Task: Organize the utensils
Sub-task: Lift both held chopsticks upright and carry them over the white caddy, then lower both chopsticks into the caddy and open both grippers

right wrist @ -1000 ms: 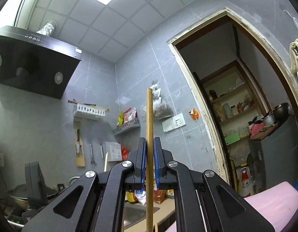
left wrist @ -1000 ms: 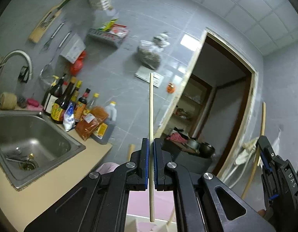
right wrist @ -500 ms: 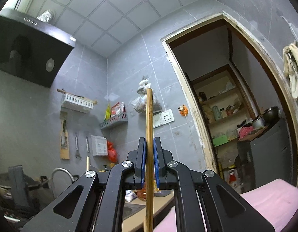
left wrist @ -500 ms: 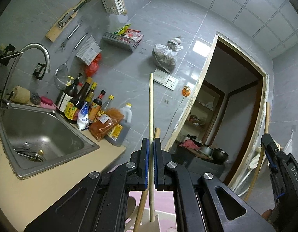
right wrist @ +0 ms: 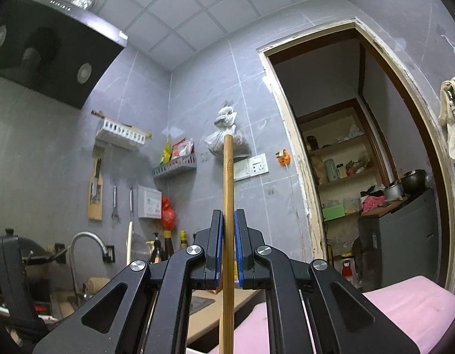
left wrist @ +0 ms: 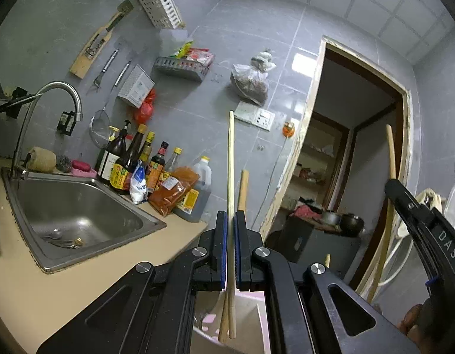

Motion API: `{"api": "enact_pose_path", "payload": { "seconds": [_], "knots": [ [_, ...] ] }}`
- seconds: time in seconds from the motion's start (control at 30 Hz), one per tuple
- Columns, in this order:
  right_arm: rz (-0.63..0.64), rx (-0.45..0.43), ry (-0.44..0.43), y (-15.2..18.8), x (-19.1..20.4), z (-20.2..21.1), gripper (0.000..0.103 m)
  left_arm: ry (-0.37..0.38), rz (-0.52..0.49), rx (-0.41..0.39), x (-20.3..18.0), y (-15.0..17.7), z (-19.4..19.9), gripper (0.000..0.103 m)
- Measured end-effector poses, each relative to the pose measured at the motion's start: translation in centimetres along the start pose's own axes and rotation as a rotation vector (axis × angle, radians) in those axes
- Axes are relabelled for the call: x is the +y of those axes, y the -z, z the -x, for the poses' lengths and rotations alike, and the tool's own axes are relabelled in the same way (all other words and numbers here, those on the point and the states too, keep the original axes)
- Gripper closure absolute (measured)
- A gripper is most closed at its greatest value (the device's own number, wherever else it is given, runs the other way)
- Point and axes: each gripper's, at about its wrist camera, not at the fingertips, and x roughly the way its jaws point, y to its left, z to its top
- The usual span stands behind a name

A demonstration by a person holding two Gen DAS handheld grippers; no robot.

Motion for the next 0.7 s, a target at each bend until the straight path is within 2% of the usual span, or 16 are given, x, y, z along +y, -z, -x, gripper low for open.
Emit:
{"api": "enact_pose_path", "payload": {
  "seconds": [0.33,0.7],
  "knots": [
    [-0.005,0.061,-0.004,1.1,-0.7,0.1,0.097,-0.014,-0.063,0.05,-1.1,1.7,-0.2,0.101],
    [-0.001,0.119,-0.032,1.9,-0.4,0.0,0.097,0.026,-0.076,0.135,-1.1,2.3,0.1,0.1]
  ]
}}
